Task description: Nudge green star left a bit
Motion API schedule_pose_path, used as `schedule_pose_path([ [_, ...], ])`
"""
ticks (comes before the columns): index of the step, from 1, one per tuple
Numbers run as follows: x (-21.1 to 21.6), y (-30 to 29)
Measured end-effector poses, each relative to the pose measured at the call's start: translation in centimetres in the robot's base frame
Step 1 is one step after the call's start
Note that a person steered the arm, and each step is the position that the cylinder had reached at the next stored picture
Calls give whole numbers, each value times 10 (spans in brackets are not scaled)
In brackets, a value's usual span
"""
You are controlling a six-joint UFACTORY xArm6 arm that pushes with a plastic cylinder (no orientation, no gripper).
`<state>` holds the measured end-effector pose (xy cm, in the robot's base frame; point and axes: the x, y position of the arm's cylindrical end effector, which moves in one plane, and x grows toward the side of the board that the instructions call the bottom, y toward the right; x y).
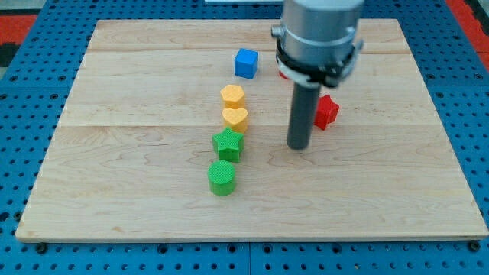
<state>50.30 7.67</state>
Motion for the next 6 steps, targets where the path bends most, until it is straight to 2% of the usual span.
schedule_pose_path([
  [1,-13,37],
  [2,-64,87],
  [3,-76,25],
  [4,-61,17],
  [5,-18,16],
  [6,-6,-51],
])
